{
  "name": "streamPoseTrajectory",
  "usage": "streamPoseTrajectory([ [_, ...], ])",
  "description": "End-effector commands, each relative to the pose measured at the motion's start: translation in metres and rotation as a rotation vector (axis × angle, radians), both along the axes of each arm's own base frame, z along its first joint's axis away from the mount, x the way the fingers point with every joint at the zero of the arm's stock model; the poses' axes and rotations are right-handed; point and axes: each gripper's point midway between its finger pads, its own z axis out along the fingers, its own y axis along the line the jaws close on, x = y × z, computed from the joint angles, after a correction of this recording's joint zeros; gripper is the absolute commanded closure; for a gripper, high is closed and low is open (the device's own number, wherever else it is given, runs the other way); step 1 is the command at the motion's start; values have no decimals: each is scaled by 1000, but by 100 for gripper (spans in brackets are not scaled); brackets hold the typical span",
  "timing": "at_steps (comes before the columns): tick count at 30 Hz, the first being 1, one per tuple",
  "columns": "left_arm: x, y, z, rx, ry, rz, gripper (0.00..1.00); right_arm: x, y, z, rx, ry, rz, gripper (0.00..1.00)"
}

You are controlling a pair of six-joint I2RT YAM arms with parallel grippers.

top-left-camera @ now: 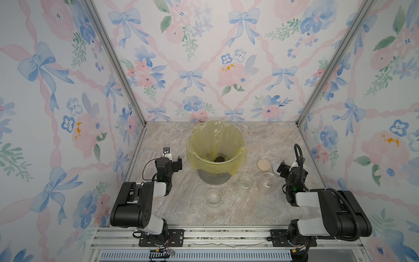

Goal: Empty moldy tea leaves from jars
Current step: Reset both arms

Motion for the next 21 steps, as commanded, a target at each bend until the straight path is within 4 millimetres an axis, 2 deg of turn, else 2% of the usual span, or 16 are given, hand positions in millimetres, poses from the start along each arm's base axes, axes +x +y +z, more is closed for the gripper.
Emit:
streamPoseTrajectory([
  [1,2,-7,12,21,-74,-38,2,12,13,25,-30,-94,62,4],
  [5,-19,-6,18,38,-171,-20,2,13,29,23,-68,-100,134,3],
  [7,-27,-12,21,77,-226,-16,2,14,33,16,-69,-99,154,3],
  [10,-14,-5,13,44,-157,-7,2,16,31,16,-77,-142,139,4],
  [13,-10,-1,10,-4,-139,-27,2,27,23,8,-54,-25,102,3],
  [15,-11,-1,10,-3,-137,-26,2,44,35,4,-86,51,153,3],
  [16,-11,-1,11,-3,-139,-25,2,46,43,4,-104,60,181,3],
  [21,-12,-2,11,0,-143,-27,2,46,42,3,-96,61,184,3],
])
